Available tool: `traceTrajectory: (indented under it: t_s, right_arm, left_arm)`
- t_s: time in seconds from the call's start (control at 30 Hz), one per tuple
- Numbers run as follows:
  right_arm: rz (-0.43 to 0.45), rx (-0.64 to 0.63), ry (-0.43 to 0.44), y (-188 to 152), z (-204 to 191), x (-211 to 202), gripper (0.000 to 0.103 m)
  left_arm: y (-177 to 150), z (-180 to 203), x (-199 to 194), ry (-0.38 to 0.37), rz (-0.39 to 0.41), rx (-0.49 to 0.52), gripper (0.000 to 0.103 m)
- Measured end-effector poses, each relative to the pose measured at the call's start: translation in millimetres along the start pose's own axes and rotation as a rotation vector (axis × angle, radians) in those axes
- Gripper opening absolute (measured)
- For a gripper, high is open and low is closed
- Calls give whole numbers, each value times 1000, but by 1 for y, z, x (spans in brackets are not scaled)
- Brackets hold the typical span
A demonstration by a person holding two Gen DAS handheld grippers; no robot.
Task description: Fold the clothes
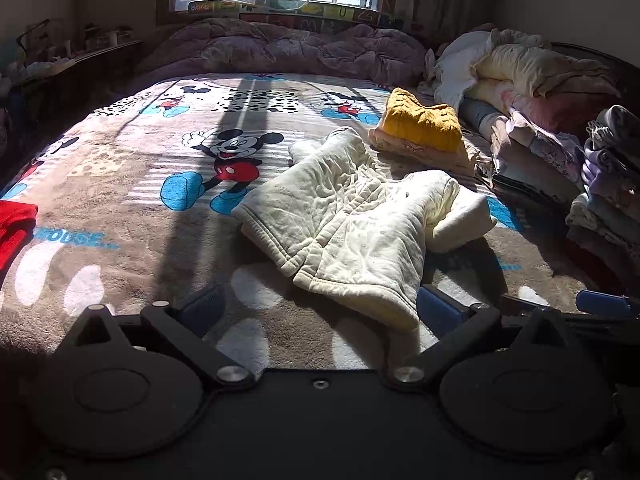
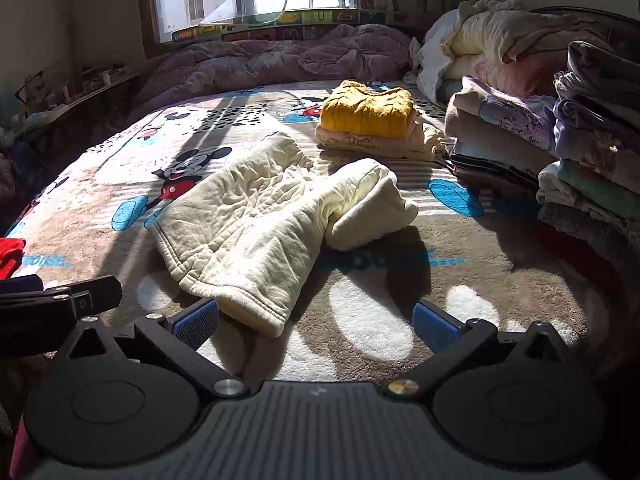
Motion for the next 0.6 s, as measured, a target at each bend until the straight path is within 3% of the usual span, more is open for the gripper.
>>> traceTrajectory:
  t_s: [0.6]
  right_arm:
    - [20,15,6,0,3,0,102]
  left_arm:
    - [-1,2,1,-6,4,3,103]
Point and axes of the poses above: each gripper's, at about its wrist camera, not at the fingertips, and x roughly the way its jaws point, z to its right, y to its top, the point moved 7 cm from there along x, roughly the way its jaws point, and after that the axes turned 3 degrees about -z, right-handed, at the moved point
